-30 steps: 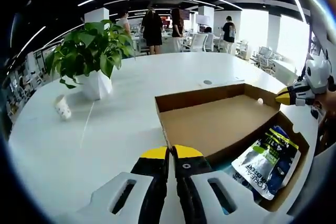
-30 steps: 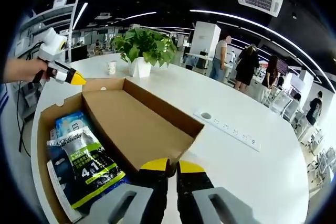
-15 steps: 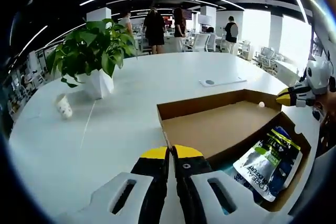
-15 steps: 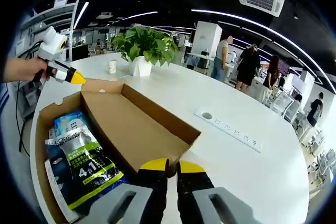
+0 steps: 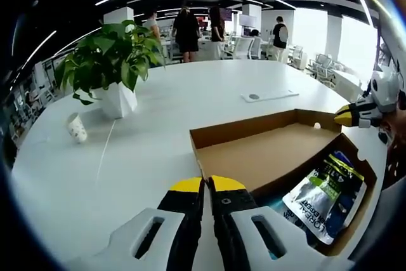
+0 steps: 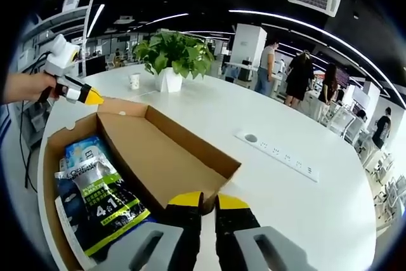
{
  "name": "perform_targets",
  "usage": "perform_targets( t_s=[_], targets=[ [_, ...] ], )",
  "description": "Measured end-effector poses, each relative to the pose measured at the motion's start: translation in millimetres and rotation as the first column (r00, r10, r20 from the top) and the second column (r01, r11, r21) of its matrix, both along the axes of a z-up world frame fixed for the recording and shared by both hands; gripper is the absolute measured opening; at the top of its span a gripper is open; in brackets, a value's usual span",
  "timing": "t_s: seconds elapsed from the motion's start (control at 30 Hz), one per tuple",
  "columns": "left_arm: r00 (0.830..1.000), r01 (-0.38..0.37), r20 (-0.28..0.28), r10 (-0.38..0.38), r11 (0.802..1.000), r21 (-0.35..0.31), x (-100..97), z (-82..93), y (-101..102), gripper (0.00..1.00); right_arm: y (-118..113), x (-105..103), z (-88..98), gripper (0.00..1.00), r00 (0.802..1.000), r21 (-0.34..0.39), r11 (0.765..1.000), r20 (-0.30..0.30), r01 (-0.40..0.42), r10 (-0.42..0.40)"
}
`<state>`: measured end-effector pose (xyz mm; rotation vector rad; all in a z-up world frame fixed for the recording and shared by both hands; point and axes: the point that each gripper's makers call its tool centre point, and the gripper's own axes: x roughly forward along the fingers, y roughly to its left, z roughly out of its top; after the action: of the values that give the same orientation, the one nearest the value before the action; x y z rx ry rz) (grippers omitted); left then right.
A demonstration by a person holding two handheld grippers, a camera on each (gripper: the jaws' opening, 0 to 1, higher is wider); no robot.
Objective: Operate the shoe box by opening the lid, removing the specified soft item, and placing it in the target area until the item is outside and the box remains undamaged.
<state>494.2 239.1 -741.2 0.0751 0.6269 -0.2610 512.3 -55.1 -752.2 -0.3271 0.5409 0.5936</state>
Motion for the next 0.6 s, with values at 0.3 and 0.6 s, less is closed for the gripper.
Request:
perform_targets(
  t_s=[0.3,0.6],
  targets=[
    [1.0,0.005,0.001,-0.005,1.0,-0.004,-5.9,4.2,-4,0.05,0,-8,-1.0,0.09,1.0,-0.007,1.0,-0.019,-0.022,0.021],
    [0.999,-0.001,0.051,0.002,0.999,-0.036,-9.5,22.9,-7,0.13,2,-23,3.3,0.2,0.999,0.006,0.999,-0.016,-0.041,0.041]
  ],
)
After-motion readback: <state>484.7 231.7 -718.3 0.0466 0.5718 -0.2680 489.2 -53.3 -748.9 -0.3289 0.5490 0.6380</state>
